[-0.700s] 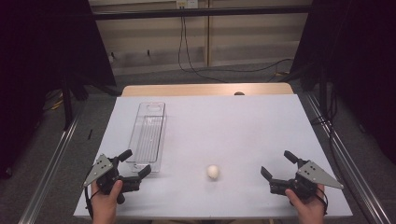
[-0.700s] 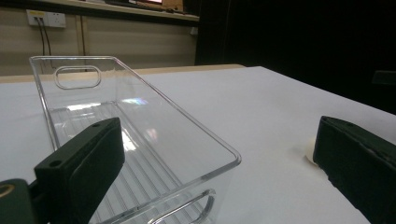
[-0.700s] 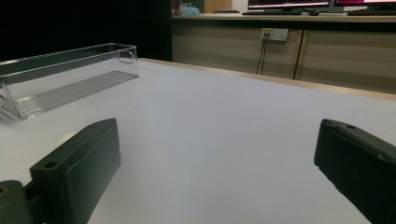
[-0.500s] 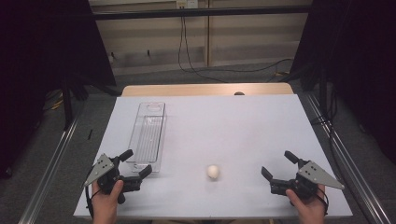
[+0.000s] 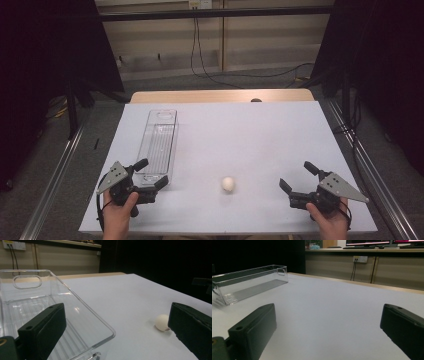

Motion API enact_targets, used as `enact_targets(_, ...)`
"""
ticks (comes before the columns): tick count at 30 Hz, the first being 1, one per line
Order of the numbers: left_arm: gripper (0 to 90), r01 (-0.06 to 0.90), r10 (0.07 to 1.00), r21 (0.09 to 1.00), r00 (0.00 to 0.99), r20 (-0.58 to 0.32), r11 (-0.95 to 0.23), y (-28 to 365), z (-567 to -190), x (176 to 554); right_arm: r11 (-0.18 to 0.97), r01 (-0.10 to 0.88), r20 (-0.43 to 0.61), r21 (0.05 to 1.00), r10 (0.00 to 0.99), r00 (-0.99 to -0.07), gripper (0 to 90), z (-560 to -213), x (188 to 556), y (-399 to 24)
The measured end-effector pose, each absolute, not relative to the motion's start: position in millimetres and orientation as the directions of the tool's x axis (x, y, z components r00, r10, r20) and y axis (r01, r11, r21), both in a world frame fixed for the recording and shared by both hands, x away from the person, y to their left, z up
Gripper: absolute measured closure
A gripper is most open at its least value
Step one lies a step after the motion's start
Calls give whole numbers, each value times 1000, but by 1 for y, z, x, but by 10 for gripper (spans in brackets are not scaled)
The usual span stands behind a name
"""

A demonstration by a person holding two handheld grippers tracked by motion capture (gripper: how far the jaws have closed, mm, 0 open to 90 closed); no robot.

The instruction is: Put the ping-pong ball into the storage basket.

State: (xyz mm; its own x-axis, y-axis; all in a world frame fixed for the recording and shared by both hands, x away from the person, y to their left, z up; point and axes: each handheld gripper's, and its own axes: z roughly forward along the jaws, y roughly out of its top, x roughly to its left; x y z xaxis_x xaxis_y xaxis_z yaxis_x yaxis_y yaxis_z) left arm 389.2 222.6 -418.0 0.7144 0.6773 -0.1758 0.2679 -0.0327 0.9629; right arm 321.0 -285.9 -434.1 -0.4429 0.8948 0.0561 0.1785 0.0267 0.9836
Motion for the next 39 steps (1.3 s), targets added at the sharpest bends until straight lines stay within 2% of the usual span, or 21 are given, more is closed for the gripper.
enact_targets(39,18,281,591,950,793,-151,-134,153,-412,396,16,177,67,984,888,-455,5,-434,322,-284)
